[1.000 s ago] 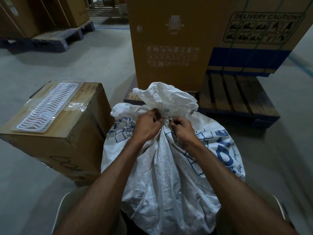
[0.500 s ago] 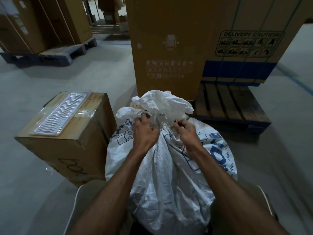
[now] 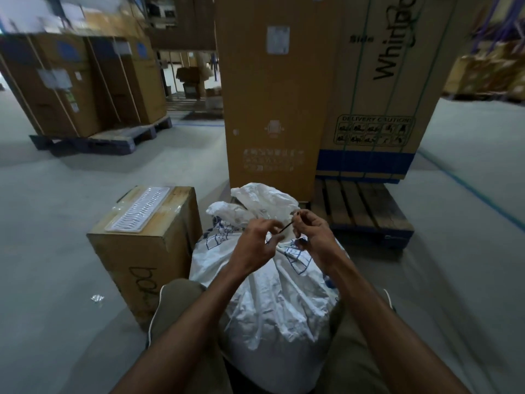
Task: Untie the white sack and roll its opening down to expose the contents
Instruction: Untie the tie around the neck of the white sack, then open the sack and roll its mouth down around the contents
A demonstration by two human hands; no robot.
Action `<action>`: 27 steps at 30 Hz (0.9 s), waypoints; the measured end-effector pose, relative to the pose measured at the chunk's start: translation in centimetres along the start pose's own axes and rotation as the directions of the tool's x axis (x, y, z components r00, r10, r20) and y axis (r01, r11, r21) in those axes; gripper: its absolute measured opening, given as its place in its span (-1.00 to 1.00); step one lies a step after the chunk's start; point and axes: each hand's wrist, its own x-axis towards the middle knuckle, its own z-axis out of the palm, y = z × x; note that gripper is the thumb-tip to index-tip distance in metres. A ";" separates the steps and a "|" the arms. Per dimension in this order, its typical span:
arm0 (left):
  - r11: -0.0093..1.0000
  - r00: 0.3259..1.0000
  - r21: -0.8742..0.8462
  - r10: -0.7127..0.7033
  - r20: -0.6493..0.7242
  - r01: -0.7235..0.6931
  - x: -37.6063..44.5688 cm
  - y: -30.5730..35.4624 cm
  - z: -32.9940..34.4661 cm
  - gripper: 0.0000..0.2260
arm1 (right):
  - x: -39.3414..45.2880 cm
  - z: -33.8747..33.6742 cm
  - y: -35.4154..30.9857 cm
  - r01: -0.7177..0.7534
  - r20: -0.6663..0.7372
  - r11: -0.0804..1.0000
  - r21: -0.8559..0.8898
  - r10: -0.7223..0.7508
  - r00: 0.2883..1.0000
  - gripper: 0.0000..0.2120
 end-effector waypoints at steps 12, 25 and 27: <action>0.993 0.990 0.097 -0.058 -0.127 0.071 2.2 -1.9 -11.5 -0.87 | 5.3 8.4 -3.7 -0.041 -0.115 0.989 0.140 0.057 0.992 -0.83; 0.899 0.914 0.222 -0.322 -0.247 0.377 4.8 -19.8 -19.3 -0.88 | 24.7 24.6 5.0 -0.212 -0.053 0.974 -0.080 0.209 0.977 -0.88; 0.876 0.889 0.215 -0.375 -0.262 0.432 5.1 -23.3 -19.3 -0.89 | 27.8 27.2 7.4 -0.245 -0.046 0.959 -0.145 0.241 0.970 -0.91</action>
